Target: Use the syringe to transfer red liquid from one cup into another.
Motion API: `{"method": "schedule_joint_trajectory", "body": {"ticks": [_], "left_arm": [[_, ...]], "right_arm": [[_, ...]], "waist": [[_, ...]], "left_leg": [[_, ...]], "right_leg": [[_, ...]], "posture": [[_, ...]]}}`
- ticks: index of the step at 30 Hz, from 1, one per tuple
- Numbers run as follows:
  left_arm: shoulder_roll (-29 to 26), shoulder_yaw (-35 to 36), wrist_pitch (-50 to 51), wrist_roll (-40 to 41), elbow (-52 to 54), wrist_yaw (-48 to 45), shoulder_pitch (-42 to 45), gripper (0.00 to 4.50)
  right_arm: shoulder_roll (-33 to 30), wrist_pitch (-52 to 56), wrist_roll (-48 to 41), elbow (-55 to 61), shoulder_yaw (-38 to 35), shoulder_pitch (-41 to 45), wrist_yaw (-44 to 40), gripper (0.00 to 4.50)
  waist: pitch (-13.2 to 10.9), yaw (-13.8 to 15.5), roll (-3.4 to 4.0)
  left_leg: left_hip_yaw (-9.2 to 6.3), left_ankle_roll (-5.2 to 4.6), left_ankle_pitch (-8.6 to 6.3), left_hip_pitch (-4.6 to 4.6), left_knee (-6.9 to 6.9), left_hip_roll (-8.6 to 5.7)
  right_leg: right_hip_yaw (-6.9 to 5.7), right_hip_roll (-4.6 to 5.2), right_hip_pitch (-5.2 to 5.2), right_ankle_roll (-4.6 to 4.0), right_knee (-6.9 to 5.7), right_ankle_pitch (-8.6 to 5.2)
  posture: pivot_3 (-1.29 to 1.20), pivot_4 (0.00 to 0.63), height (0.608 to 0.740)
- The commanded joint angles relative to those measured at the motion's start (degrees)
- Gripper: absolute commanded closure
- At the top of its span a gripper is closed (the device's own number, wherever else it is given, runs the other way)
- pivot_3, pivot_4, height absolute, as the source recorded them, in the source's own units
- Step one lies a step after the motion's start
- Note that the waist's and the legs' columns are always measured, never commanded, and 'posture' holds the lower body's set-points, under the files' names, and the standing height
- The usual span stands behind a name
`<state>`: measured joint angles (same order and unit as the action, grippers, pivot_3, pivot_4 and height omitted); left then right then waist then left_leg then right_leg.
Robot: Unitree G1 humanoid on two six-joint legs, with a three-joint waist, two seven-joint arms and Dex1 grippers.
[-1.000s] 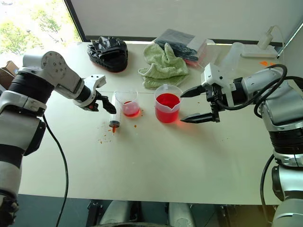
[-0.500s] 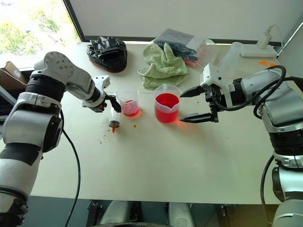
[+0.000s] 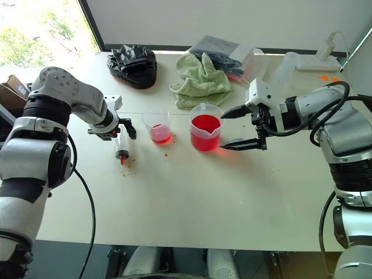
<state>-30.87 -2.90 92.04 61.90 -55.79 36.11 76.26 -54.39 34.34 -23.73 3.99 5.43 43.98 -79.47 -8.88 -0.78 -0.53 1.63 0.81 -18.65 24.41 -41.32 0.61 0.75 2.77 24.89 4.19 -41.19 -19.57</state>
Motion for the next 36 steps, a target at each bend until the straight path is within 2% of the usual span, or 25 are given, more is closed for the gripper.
{"method": "schedule_joint_trajectory", "body": {"ticks": [1, 29, 32, 36], "left_arm": [[0.0, 1.8, 0.5, 2.4, 1.8, 2.4, 0.1, 0.05], [5.3, 19.0, 0.5, 0.9, 11.6, 18.6, -8.8, 0.05], [6.0, 20.6, 0.5, -0.3, 13.1, 19.4, -9.5, 0.85], [7.4, 23.8, 0.5, -2.1, 15.5, 20.3, -10.4, 2.71]], "right_arm": [[0.3, -1.1, -0.1, 0.2, -1.0, 1.4, 0.3, 0.00], [0.2, -1.9, 0.0, 0.6, -1.6, 0.2, 1.0, 0.00], [0.1, -1.9, 0.0, 0.6, -1.6, 0.2, 1.1, 0.00], [0.1, -1.9, 0.1, 0.5, -1.6, 0.2, 1.1, 0.00]], "waist": [[0.0, 0.0, -0.01], [0.0, 0.0, -0.02], [0.0, 0.0, -0.02], [0.0, 0.0, -0.02]], "left_leg": [[0.00, 0.00, 0.00, 0.00, 0.00, 0.00], [0.00, 0.05, 0.03, -0.02, -0.06, -0.01], [0.00, 0.07, 0.04, -0.02, -0.11, -0.01], [0.00, 0.07, 0.04, -0.02, -0.12, -0.01]], "right_leg": [[0.00, 0.00, 0.00, 0.00, 0.00, 0.00], [0.00, 0.02, 0.01, 0.00, -0.01, 0.00], [0.00, 0.02, 0.01, 0.00, -0.03, 0.00], [0.00, 0.02, 0.00, 0.00, -0.03, 0.00]], "posture": [[0.00, 0.150, 0.711], [0.00, 0.150, 0.711], [0.00, 0.150, 0.711], [0.00, 0.150, 0.711]]}}
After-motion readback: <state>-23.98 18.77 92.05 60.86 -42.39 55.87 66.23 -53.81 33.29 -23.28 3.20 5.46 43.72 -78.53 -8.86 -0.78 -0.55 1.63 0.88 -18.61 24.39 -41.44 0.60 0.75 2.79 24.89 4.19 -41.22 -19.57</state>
